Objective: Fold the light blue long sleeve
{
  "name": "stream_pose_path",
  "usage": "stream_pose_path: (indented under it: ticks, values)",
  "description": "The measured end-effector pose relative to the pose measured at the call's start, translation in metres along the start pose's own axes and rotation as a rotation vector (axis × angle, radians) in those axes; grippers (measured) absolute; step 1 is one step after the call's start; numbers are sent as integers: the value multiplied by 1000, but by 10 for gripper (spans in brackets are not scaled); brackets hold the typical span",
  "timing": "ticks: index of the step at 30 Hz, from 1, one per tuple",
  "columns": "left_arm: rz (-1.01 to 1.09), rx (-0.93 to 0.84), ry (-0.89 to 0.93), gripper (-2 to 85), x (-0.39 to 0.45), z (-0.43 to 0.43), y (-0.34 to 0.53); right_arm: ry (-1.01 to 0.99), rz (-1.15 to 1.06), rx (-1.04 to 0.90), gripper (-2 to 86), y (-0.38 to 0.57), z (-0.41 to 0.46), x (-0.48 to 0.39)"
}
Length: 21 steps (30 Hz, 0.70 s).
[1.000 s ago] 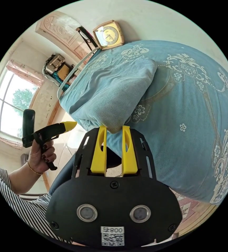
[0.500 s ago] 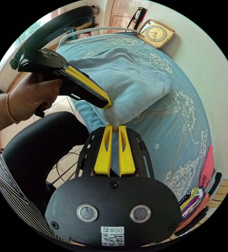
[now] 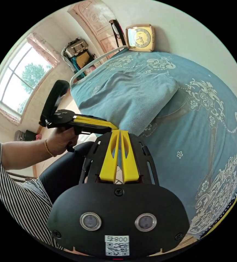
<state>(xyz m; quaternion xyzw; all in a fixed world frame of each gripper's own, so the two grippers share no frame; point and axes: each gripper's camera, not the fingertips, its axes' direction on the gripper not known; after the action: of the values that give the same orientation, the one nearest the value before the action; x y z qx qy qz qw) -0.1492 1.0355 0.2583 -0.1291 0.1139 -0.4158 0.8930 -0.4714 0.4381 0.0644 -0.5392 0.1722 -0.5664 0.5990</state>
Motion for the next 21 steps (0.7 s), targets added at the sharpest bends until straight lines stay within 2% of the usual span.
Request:
stream_pose_path:
  ticks: [1, 8, 11, 12, 14, 21]
  values:
    - [18, -11, -8, 1, 4, 1, -2, 12, 14, -97, 4, -4, 25, 7]
    - [58, -48, -79, 2, 34, -19, -17, 32, 22, -125, 2, -5, 36, 27]
    - [114, -30, -210, 2, 52, -29, -18, 56, 11, -141, 2, -8, 39, 33]
    - [115, -105, -271, 2, 51, -19, -19, 60, 10, -143, 2, -8, 40, 36]
    - [142, -67, -262, 2, 49, -22, -17, 57, 18, -141, 3, -7, 42, 43]
    - [138, -109, -179, 9, 45, -57, -15, 5, 71, -108, 3, 0, 42, 80]
